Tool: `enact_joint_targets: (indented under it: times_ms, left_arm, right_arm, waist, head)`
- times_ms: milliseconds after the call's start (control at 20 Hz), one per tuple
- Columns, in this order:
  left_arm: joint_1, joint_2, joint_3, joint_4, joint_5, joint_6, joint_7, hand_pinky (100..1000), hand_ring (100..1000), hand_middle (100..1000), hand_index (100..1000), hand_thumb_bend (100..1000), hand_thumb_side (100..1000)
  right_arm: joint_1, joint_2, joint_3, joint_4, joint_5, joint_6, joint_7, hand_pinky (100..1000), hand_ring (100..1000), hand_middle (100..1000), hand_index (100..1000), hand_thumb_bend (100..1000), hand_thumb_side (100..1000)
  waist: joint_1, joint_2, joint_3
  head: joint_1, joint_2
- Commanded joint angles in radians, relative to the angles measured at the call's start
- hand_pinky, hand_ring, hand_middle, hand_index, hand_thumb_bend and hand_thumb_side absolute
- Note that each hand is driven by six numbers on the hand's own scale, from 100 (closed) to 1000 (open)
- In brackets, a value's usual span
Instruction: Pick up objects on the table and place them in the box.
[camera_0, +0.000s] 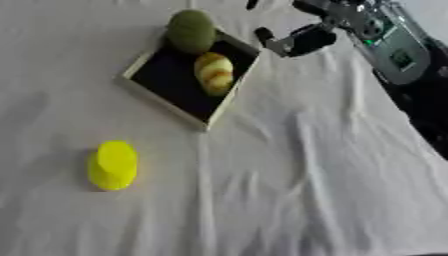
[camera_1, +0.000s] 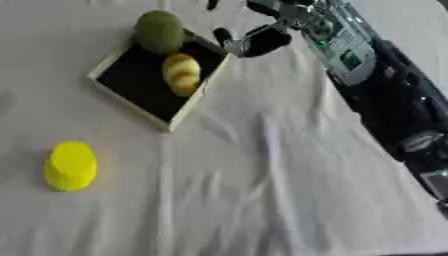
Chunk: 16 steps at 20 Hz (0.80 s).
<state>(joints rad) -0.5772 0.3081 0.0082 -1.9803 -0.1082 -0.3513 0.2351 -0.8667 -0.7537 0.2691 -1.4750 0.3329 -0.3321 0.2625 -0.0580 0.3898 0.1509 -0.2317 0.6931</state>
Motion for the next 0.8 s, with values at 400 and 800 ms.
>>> enact_joint_targets:
  times_ms: [400,800]
  left_arm:
    - [-0.004,0.421,-0.084,-0.014,-0.152,0.166,-0.105,798,809,769,909,100,230]
    - [-0.062,0.703,-0.228,-0.016,-0.267,0.240,-0.450,876,841,790,921,219,279]
  right_arm:
    - [0.245,-0.298,-0.120,-0.458,-0.243,0.051,-0.173,966,942,691,920,100,185]
    - [0.490,-0.381,-0.270,-0.525,-0.301,-0.044,-0.366,960,935,686,918,100,100]
  waist:
    - [0.040,-0.060,-0.027]
    - [0.065,-0.057,-0.069]
  head:
    - [0.011,0.043]
    - [0.040,0.039]
